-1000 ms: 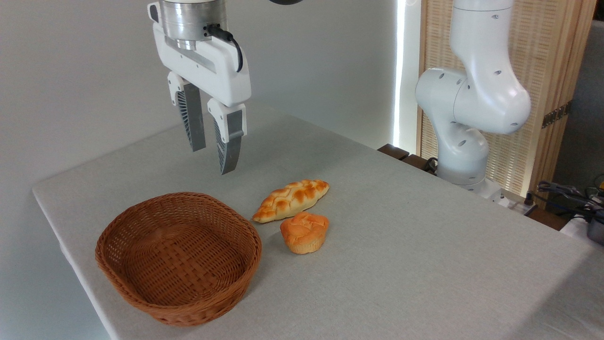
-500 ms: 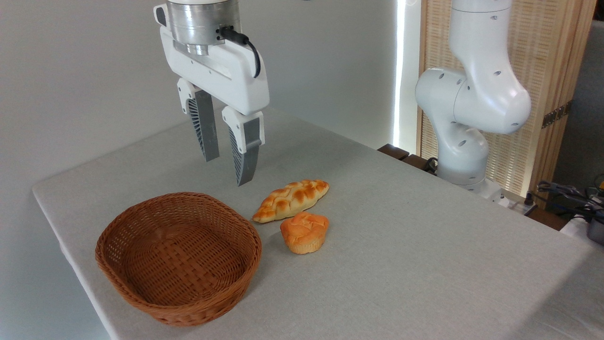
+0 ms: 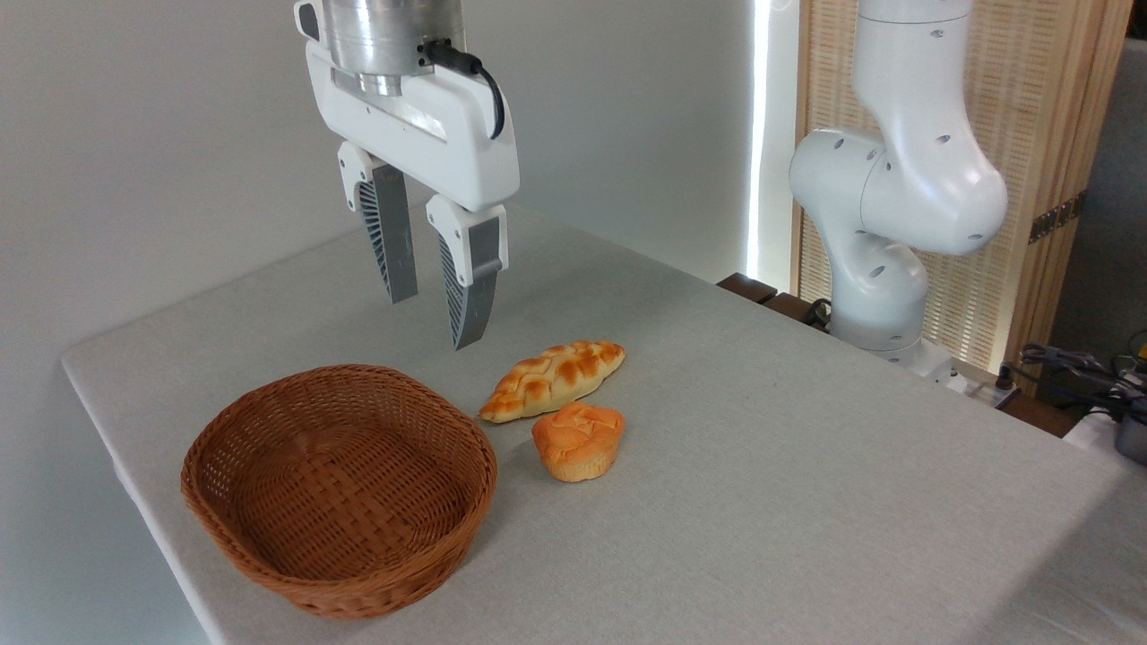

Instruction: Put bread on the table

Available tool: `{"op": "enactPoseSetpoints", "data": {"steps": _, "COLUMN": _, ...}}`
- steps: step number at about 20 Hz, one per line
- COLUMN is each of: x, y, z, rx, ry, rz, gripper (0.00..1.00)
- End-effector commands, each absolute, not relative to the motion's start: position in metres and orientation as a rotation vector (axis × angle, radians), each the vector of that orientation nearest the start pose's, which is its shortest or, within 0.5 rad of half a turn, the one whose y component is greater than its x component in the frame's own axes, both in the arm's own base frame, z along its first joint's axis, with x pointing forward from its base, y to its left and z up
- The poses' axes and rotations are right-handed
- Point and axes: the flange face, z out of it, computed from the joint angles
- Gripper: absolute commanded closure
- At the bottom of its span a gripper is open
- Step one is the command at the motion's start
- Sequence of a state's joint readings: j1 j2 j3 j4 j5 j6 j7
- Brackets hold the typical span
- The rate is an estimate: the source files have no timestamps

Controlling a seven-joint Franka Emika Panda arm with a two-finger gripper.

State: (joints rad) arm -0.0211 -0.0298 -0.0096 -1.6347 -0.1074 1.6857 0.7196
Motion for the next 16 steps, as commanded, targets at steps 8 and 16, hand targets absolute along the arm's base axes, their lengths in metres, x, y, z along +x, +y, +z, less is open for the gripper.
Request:
{"op": "enactPoseSetpoints", "data": {"steps": 8, "x": 0.554, "y": -0.022, "z": 0.632, "rx": -2.934, "ry": 1.179, "rz": -0.111, "gripper": 0.00}}
{"op": "enactPoseSetpoints", "data": {"steps": 16, "x": 0.552, "y": -0.025, "z": 0.630, "rx": -2.891, "ry": 1.192, "rz": -0.069, "gripper": 0.00}}
